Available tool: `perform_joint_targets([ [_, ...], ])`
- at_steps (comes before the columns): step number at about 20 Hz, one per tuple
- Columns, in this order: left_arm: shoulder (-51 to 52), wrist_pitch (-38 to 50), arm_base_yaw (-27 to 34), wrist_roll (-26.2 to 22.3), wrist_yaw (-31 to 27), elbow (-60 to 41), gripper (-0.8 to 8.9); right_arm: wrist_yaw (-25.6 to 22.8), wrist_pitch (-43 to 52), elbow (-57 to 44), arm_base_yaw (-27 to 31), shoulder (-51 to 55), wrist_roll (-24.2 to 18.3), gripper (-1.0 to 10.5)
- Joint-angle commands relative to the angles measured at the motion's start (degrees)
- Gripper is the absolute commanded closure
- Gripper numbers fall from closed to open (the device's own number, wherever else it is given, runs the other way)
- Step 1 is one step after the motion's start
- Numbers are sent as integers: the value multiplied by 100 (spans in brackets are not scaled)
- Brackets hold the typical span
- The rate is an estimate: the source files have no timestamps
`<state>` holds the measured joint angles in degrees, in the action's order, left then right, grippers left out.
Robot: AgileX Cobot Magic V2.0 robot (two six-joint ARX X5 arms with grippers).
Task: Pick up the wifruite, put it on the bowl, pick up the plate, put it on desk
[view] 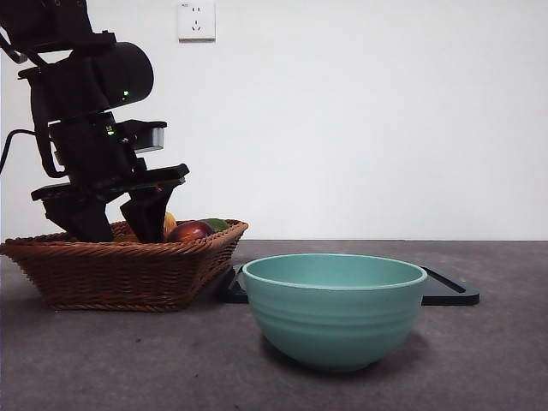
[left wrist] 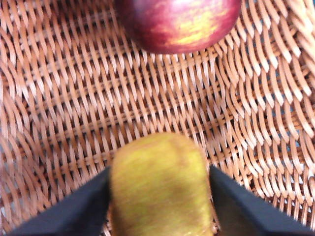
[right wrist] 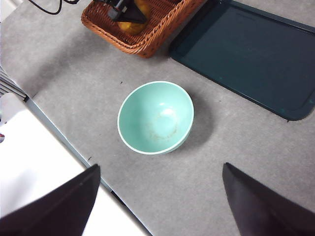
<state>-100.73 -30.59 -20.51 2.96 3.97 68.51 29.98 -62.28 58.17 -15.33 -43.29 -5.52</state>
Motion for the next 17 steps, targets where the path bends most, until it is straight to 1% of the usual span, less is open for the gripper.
perform_joint_targets([
  [1,-72,11,-24,105,-13,140,577,2,52,120,-24,-44,63,550],
  [5,352,-7,-26,105,-7,146,577,2,52,120,-24,-44,63,550],
  [8,896,-162,-111,101,44,160,577,2,52,120,-24,-44,61,550],
  [10,1338,-289,-262,98,175,160,577,2,55,120,-24,-44,61,550],
  [13,2022,-439,-667,109,592,162,577,2,55,120,-24,-44,61,550],
  [17,2485,-496,-1532,120,715,160,577,2,55,120,-24,-44,61,550],
])
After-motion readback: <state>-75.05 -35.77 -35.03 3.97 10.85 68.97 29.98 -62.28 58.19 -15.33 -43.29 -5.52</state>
